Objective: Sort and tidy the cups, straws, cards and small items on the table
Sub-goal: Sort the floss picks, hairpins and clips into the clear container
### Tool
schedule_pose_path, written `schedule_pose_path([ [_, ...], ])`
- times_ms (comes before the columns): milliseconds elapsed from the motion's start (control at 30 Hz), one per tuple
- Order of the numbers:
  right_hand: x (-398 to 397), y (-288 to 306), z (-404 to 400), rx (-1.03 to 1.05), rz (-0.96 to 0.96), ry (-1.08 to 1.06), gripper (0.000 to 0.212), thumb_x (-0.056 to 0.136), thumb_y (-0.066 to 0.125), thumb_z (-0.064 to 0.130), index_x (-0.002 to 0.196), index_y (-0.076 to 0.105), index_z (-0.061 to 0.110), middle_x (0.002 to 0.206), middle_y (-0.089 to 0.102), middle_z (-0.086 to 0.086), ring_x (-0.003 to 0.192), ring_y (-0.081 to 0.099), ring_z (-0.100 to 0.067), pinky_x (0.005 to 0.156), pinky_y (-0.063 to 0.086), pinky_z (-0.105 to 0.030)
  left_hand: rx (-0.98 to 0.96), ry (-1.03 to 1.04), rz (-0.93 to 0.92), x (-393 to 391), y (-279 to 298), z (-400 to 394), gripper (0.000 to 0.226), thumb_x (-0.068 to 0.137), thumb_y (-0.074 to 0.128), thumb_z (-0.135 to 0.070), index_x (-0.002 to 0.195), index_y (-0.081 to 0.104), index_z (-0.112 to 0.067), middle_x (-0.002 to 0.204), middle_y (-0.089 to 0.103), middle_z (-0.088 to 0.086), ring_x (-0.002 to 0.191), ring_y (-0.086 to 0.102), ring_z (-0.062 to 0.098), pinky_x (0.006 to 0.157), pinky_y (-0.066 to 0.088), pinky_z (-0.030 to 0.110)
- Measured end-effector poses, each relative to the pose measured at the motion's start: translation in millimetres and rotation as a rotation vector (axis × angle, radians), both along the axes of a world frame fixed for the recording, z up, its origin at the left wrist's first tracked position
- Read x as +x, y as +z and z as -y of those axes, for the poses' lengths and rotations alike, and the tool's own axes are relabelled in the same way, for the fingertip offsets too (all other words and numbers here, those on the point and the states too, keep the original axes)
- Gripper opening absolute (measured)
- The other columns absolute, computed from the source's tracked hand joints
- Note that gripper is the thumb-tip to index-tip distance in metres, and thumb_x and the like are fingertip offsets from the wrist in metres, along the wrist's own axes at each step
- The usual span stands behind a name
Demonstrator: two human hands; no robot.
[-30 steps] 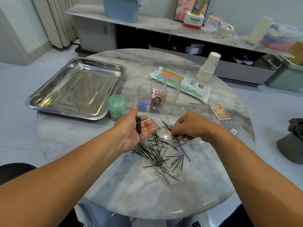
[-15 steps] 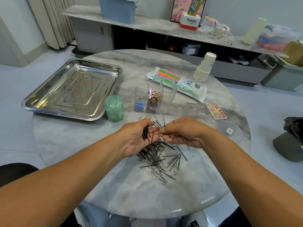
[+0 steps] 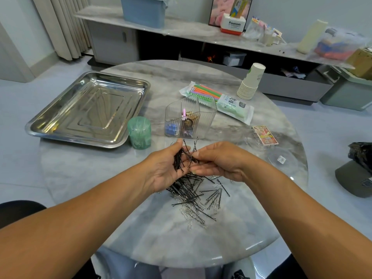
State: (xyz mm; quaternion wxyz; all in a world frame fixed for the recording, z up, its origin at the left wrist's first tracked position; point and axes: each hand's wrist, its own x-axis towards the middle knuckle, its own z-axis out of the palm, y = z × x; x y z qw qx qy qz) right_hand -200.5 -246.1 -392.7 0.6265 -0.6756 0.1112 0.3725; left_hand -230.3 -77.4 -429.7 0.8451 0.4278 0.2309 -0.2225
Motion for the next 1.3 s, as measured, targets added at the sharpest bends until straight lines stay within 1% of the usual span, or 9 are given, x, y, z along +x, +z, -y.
schedule_pose_path([
  [233,0.5,0.2,0.1,-0.078,0.054,0.080,0.019,0.099,0.065,0.016,0.105,0.074,0.001,0.094,0.076,-0.020,0.071,0.074,-0.020,0.063,0.064,-0.029,-0.019,0.007,0.018,-2.5,2.9,1.3,0.035,0.098,0.060,-0.041,0.110,0.066,-0.009,0.101,0.062,0.013,0.081,0.066,0.023,0.074,0.060,0.027],
  [333,-1.2,1.5,-1.3,-0.080,0.064,0.084,0.021,0.101,0.063,0.017,0.107,0.075,0.001,0.095,0.075,-0.022,0.068,0.073,-0.018,0.061,0.063,-0.027,-0.007,0.002,0.019,-3.2,4.7,2.0,0.037,0.099,0.058,-0.042,0.113,0.065,-0.009,0.102,0.061,0.012,0.080,0.063,0.021,0.069,0.060,0.026],
  [433,-2.7,3.5,-3.4,-0.055,0.050,0.071,0.026,0.103,0.057,0.018,0.103,0.076,0.001,0.100,0.074,-0.025,0.068,0.073,-0.020,0.062,0.063,-0.027,-0.037,-0.003,0.006,-3.1,5.6,0.7,0.040,0.102,0.052,-0.046,0.110,0.066,-0.009,0.082,0.070,0.008,0.071,0.068,0.018,0.063,0.062,0.026],
  [567,-4.1,2.5,-6.7,-0.046,0.119,0.066,0.019,0.102,0.058,0.011,0.102,0.070,-0.004,0.097,0.075,-0.025,0.067,0.073,-0.019,0.062,0.063,-0.027,-0.031,-0.021,0.026,-2.7,6.2,-0.5,0.038,0.100,0.056,-0.043,0.111,0.066,-0.008,0.092,0.072,0.012,0.083,0.071,0.022,0.077,0.064,0.033],
  [767,-8.4,-4.7,-12.1,-0.170,0.369,0.069,0.003,0.090,0.072,-0.001,0.088,0.074,0.001,0.072,0.073,-0.015,0.062,0.071,-0.016,0.058,0.059,-0.021,-0.021,-0.041,0.110,-6.9,5.3,4.9,0.035,0.096,0.064,-0.012,0.126,0.062,0.006,0.100,0.067,0.014,0.081,0.068,0.020,0.071,0.062,0.028],
  [967,-4.1,8.3,-7.3,-0.096,0.341,0.082,0.017,0.095,0.069,0.011,0.101,0.071,-0.004,0.089,0.077,-0.019,0.076,0.077,-0.022,0.062,0.061,-0.023,-0.085,0.066,0.084,-3.1,6.1,2.8,0.016,0.100,0.056,-0.005,0.111,0.066,0.000,0.091,0.073,0.014,0.088,0.071,0.026,0.077,0.063,0.036],
  [1067,1.0,12.5,-1.0,-0.183,0.521,-0.072,0.018,0.096,0.070,0.021,0.100,0.071,0.003,0.089,0.075,-0.011,0.067,0.072,-0.016,0.055,0.058,-0.024,-0.131,0.075,0.055,-1.4,9.5,1.9,0.018,0.103,0.052,-0.005,0.114,0.065,0.000,0.081,0.070,0.011,0.078,0.071,0.023,0.068,0.063,0.032],
  [1133,2.3,11.0,-0.3,-0.182,0.640,-0.119,0.017,0.094,0.073,0.021,0.108,0.073,0.012,0.098,0.074,-0.004,0.078,0.073,-0.016,0.061,0.059,-0.026,-0.126,0.005,0.044,-2.0,12.8,2.2,0.020,0.105,0.049,-0.008,0.117,0.064,-0.003,0.073,0.066,0.007,0.065,0.065,0.016,0.060,0.059,0.027],
  [1300,0.2,2.7,-8.7,-0.211,0.717,0.068,0.013,0.096,0.069,0.020,0.104,0.078,0.019,0.090,0.079,0.008,0.084,0.072,0.000,0.067,0.051,-0.013,-0.117,-0.155,0.045,-3.1,18.9,5.1,0.021,0.108,0.045,-0.020,0.110,0.060,-0.006,0.072,0.055,0.002,0.058,0.050,0.009,0.050,0.047,0.018],
])
